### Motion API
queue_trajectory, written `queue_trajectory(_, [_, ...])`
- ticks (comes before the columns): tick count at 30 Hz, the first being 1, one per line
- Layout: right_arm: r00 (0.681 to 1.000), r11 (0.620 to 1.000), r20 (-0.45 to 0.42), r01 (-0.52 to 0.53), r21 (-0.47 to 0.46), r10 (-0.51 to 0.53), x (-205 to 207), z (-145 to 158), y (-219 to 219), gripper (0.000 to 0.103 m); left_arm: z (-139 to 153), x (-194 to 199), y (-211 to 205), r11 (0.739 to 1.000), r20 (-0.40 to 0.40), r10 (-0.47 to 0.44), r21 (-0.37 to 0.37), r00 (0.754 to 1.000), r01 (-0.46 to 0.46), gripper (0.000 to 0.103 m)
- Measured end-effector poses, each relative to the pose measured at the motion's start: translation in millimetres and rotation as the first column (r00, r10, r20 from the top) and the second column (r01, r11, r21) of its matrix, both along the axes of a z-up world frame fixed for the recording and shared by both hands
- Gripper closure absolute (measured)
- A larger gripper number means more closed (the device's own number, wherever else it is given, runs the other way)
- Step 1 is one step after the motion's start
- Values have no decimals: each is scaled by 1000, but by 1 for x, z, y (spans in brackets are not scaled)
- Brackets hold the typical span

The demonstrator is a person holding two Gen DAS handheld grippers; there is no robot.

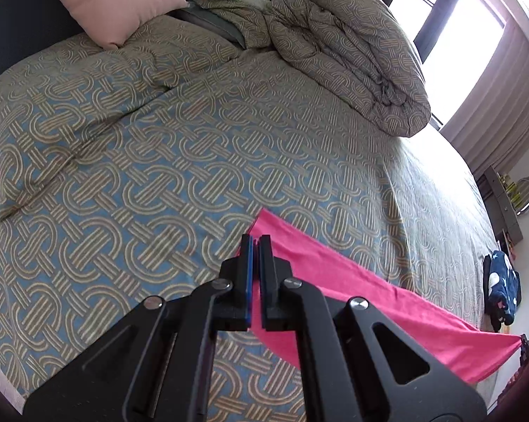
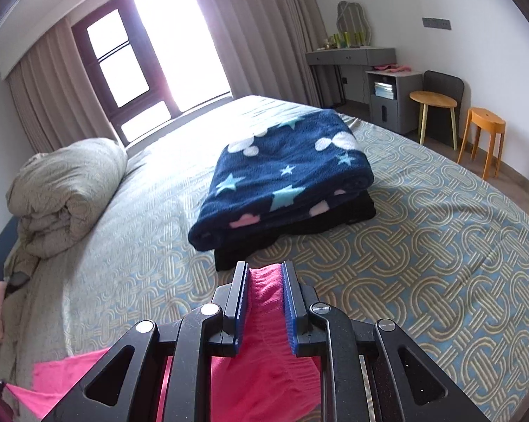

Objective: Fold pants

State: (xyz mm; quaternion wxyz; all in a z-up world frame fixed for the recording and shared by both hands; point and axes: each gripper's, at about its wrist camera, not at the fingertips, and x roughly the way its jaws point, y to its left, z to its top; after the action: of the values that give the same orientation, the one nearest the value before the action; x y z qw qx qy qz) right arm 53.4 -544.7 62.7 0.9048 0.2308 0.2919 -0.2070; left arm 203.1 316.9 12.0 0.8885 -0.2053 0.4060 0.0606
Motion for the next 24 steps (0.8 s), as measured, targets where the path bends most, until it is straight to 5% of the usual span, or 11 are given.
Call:
queue_trajectory(5, [999,999,-25,26,30,-25,34,-13,-18,85,-10,59,-9,1000,-39,17,11,999,-16,99])
queue_trajectory(10, [976,999,-216,27,30,-20,102,-73,-22,83,-61,124,-27,995,-198,62,95,978,-44,99])
queue_trajectory(14, [928,997,-368,42,-60,-61,138,-107,-21,78,-69,148,-29,987,-225,114,137,968,-84,99])
queue_trajectory(19, [906,973,-387,97,-208,-173,136,-94,-18,46,-43,146,-20,973,-176,162,192,971,-127,87])
queue_trajectory(22, [917,953,-320,158,-260,-239,111,-67,-11,42,-26,124,-19,969,-121,162,206,979,-135,76])
queue_trajectory(24, [951,970,-262,108,-220,-166,86,-49,8,42,-21,103,-30,986,-108,72,157,992,-55,76])
